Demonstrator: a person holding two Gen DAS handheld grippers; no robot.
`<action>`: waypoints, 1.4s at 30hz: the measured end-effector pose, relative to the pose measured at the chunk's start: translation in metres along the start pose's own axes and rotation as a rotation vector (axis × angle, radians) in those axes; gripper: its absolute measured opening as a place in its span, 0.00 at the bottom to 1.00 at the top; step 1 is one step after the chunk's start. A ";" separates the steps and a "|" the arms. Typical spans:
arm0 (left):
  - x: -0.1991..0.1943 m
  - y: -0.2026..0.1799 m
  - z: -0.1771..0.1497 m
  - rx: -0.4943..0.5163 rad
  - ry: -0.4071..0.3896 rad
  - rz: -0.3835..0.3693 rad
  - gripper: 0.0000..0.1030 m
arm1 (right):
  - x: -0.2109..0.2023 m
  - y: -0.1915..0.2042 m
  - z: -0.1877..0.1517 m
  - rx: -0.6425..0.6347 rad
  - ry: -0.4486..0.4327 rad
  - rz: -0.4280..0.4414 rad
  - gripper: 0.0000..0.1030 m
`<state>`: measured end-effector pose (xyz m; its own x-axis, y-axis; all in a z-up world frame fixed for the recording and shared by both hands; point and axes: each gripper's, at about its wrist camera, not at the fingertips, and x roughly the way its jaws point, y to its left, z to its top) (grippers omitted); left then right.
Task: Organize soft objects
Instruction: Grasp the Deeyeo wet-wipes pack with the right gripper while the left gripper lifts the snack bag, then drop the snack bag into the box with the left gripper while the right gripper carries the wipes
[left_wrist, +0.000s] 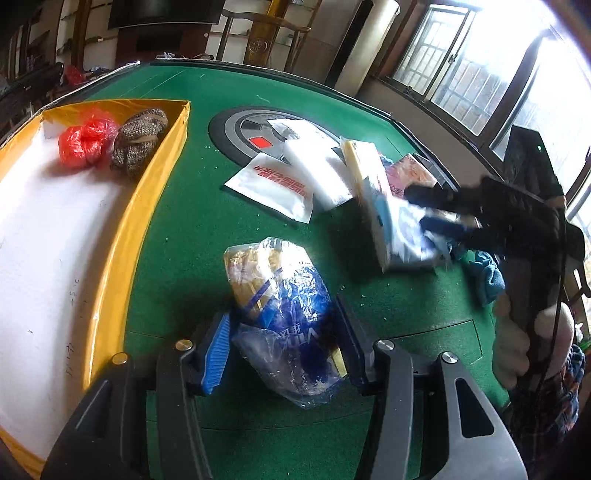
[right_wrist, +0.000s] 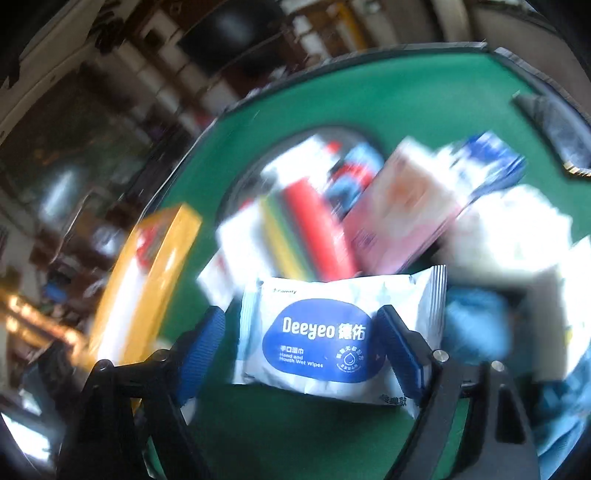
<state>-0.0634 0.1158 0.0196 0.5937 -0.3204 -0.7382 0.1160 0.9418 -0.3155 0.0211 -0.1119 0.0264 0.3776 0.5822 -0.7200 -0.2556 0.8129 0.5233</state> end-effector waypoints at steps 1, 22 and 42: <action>0.000 0.000 0.000 -0.002 -0.001 -0.003 0.49 | 0.000 0.005 -0.006 -0.012 0.035 0.049 0.79; -0.002 0.005 0.000 -0.032 -0.007 -0.046 0.49 | 0.046 0.090 -0.055 -0.789 0.265 -0.363 0.79; -0.045 -0.001 0.000 -0.015 -0.133 -0.107 0.43 | -0.048 0.042 -0.072 -0.226 0.001 -0.089 0.51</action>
<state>-0.0901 0.1297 0.0529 0.6788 -0.4016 -0.6147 0.1728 0.9010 -0.3978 -0.0720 -0.1047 0.0499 0.4067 0.5082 -0.7591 -0.4141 0.8433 0.3427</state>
